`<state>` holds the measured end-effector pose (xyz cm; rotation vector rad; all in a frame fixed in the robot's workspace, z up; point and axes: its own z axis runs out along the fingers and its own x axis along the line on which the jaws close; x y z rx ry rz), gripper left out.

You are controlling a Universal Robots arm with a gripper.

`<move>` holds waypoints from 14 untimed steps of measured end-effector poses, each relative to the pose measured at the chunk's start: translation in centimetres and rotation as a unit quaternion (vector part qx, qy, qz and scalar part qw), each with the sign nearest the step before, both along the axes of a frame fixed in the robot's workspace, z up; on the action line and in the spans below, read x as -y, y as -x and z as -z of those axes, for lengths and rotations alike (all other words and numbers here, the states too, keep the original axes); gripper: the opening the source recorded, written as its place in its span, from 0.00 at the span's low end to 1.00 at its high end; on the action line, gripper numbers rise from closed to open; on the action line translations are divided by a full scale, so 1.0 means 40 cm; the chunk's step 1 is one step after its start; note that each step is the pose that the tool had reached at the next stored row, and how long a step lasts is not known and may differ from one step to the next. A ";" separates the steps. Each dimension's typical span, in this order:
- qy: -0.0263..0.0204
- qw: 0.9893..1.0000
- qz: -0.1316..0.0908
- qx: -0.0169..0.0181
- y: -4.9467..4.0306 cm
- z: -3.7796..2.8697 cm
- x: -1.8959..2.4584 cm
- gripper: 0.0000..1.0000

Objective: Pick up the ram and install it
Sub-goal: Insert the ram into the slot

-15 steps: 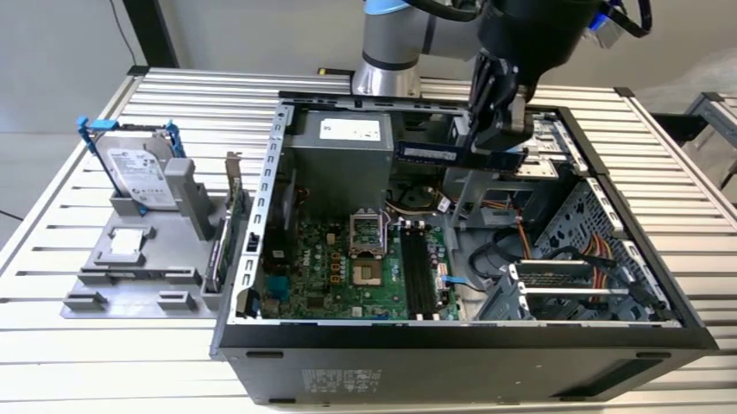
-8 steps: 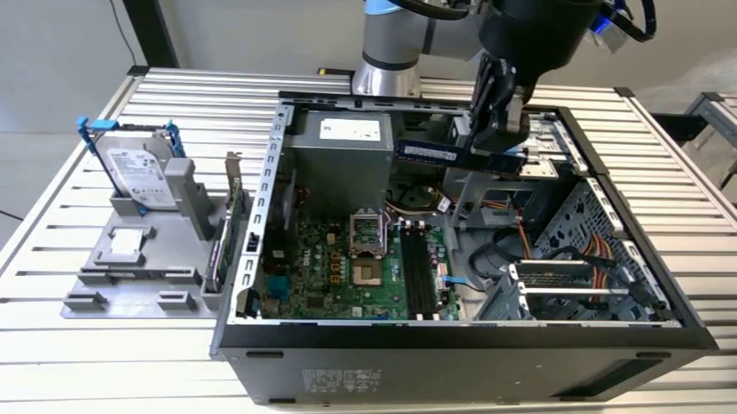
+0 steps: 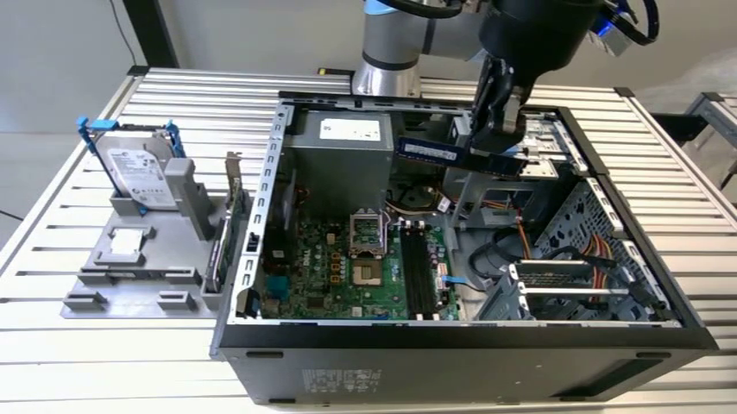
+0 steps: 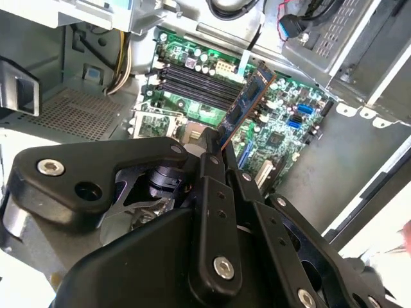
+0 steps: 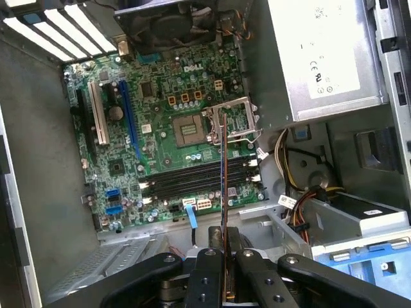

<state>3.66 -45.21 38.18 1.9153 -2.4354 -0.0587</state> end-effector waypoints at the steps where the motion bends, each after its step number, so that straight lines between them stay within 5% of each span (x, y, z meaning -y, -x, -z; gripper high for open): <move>1: 0.000 1.000 0.000 0.000 0.000 0.000 0.000 0.00; 14: 0.000 0.999 0.038 0.000 0.000 0.000 0.000 0.00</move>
